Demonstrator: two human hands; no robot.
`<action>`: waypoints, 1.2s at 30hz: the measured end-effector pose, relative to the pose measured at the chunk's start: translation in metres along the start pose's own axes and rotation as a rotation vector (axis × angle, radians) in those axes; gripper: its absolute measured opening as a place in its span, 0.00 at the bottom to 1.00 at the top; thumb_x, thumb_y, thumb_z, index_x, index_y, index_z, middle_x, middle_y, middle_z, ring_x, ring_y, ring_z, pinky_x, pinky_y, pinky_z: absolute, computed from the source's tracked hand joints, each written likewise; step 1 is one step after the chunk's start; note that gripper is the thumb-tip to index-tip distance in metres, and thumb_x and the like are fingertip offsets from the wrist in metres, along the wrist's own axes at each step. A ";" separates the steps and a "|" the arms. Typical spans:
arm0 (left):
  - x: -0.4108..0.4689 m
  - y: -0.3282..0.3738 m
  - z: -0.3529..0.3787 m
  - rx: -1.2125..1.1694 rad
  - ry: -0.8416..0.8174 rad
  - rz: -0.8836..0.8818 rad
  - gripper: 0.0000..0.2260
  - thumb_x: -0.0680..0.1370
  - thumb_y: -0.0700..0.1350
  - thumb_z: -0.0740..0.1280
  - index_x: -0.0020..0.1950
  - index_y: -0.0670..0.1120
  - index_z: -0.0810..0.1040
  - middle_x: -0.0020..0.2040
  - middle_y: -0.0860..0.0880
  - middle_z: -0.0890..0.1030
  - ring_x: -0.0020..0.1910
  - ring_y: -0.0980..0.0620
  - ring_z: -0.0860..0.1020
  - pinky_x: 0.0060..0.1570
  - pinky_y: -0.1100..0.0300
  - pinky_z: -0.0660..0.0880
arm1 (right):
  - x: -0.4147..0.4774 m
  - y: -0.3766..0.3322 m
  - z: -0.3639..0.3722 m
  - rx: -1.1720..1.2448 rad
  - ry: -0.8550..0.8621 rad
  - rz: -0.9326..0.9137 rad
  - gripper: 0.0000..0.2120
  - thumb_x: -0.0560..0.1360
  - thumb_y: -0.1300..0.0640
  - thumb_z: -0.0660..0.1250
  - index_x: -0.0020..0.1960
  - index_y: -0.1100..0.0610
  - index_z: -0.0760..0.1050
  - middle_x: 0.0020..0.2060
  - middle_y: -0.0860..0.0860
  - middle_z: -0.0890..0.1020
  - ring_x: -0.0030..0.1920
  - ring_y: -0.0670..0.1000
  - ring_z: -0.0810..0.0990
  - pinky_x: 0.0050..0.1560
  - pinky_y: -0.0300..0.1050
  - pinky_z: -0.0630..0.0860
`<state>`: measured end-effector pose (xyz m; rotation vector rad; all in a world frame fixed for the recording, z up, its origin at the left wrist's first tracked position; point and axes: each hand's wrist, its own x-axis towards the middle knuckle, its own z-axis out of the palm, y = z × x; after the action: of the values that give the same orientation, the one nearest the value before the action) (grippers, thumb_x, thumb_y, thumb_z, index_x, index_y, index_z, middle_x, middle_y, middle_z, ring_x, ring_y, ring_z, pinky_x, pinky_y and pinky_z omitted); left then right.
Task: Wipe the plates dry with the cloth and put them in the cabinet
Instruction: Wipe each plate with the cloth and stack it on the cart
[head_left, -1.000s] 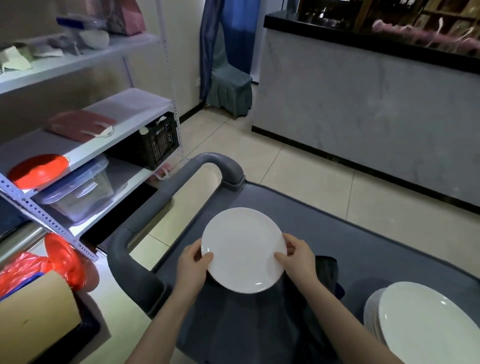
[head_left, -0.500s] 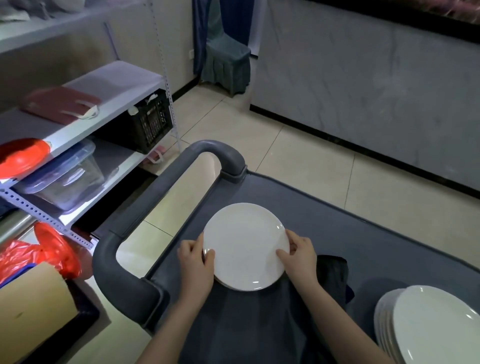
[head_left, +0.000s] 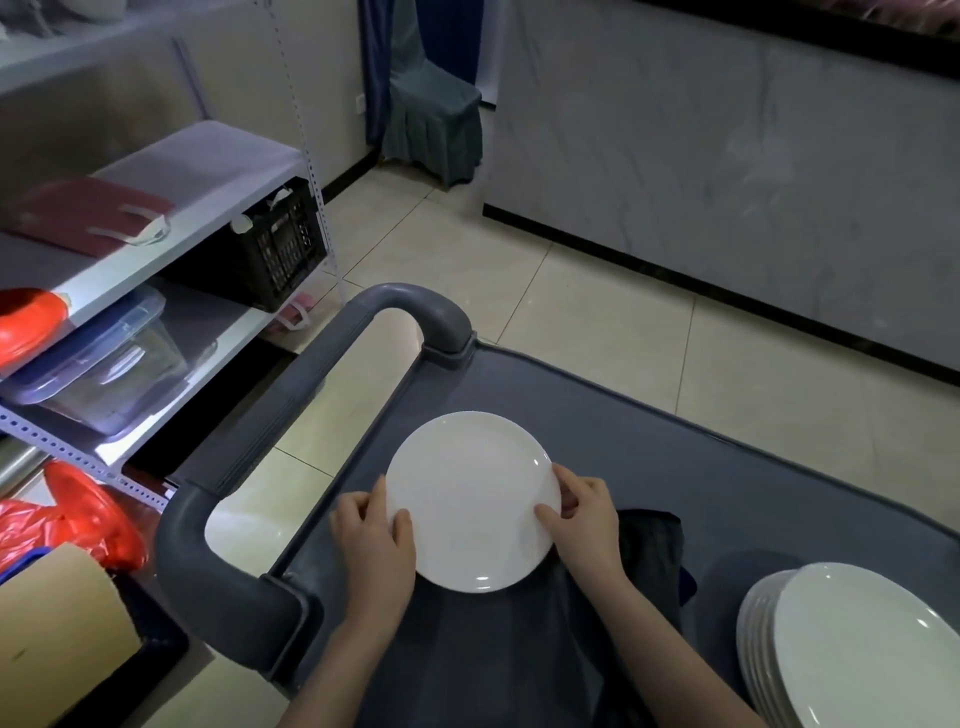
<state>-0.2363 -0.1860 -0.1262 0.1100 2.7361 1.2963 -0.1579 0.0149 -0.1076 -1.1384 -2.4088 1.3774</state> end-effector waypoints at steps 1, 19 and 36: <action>0.001 0.001 0.000 0.011 0.016 -0.008 0.22 0.79 0.37 0.65 0.74 0.40 0.69 0.55 0.50 0.64 0.55 0.54 0.61 0.56 0.58 0.66 | 0.001 0.000 -0.001 0.001 0.004 -0.007 0.24 0.74 0.63 0.72 0.68 0.54 0.76 0.54 0.50 0.73 0.47 0.45 0.77 0.47 0.28 0.69; -0.097 0.154 0.098 -0.311 -0.508 0.380 0.09 0.77 0.42 0.69 0.46 0.57 0.80 0.44 0.57 0.83 0.44 0.64 0.80 0.44 0.73 0.72 | -0.076 0.064 -0.192 0.041 0.462 -0.075 0.09 0.76 0.61 0.71 0.52 0.49 0.82 0.44 0.45 0.82 0.44 0.36 0.77 0.43 0.24 0.69; -0.198 0.190 0.174 0.017 -0.622 0.374 0.13 0.75 0.40 0.71 0.57 0.51 0.75 0.51 0.51 0.73 0.44 0.58 0.76 0.44 0.64 0.70 | -0.136 0.201 -0.302 -0.175 0.414 0.260 0.21 0.73 0.61 0.73 0.65 0.58 0.78 0.57 0.57 0.76 0.47 0.48 0.72 0.51 0.36 0.66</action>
<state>-0.0139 0.0450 -0.0751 0.8975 2.2422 1.0658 0.1854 0.1877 -0.0620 -1.6430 -2.1677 0.8810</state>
